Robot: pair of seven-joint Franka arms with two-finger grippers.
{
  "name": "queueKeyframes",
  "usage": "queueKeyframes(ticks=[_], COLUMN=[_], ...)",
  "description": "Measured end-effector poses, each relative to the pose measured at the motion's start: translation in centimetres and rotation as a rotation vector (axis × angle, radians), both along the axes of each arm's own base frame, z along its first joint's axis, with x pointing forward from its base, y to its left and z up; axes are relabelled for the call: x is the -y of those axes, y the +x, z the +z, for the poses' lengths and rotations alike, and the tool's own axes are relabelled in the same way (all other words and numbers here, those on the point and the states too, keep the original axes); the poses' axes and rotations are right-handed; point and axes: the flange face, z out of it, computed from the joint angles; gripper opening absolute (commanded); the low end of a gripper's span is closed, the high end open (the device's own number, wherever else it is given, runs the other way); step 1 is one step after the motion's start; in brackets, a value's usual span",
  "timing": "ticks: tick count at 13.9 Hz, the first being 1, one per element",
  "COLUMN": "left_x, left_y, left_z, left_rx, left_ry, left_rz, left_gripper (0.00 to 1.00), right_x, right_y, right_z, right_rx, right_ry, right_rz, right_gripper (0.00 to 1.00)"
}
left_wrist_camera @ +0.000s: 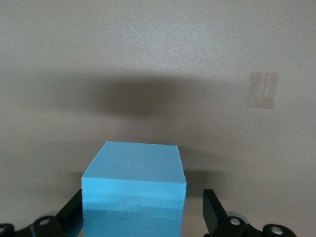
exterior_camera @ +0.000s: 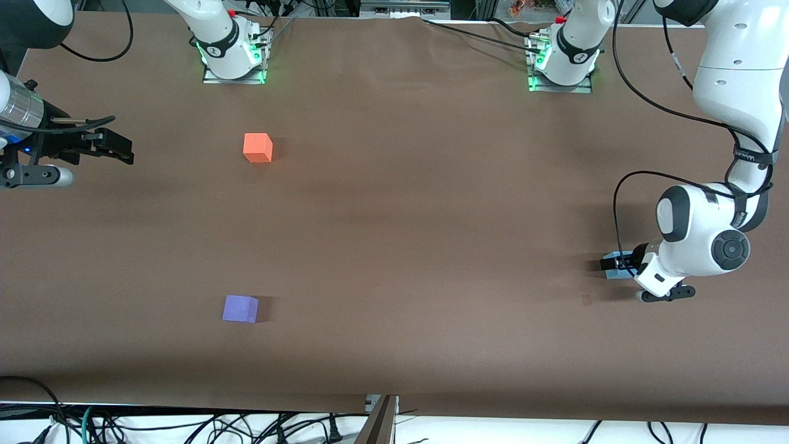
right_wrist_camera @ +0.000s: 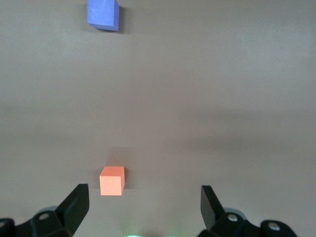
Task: Place blue block between orange and purple blocks
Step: 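Close the left gripper on the light-blue cube and lift it, then carry the light-blue cube with the left gripper toward the table middle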
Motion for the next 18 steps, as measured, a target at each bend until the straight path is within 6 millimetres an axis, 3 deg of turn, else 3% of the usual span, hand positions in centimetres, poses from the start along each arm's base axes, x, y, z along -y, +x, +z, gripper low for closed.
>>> queueKeyframes(ticks=[3,4,7,9,12,14,16,18], left_x=[0.7,0.7,1.9,5.9,15.3,23.4,33.4,42.6], left_y=[-0.1,-0.1,0.0,-0.1,0.3,0.4,-1.2,-3.0], left_z=[-0.1,-0.1,0.0,1.2,5.1,7.3,7.6,6.4], left_rx=[-0.008,-0.008,-0.013,-0.059,-0.049,-0.016,-0.002,0.042], left_ry=[-0.002,-0.003,-0.014,-0.053,-0.103,-0.133,-0.14,-0.168], left_rz=[-0.01,-0.012,-0.028,-0.046,-0.014,-0.063,-0.067,0.015], left_gripper=[0.07,0.0,0.0,0.0,0.0,0.0,0.0,0.0], right_x=[0.0,0.0,0.0,0.0,0.0,0.0,-0.1,-0.1], right_y=[0.0,0.0,0.0,0.0,0.0,0.0,0.0,0.0], right_z=[0.0,0.0,0.0,0.0,0.0,0.0,0.1,0.1], right_rx=[0.0,0.0,0.0,0.001,0.002,0.002,0.002,0.002], right_ry=[0.0,0.0,0.0,0.0,0.0,0.0,0.003,0.005], right_rz=[0.0,0.0,0.0,0.0,0.0,0.001,0.001,0.0], right_gripper=[1.0,1.0,1.0,1.0,1.0,1.0,1.0,1.0])
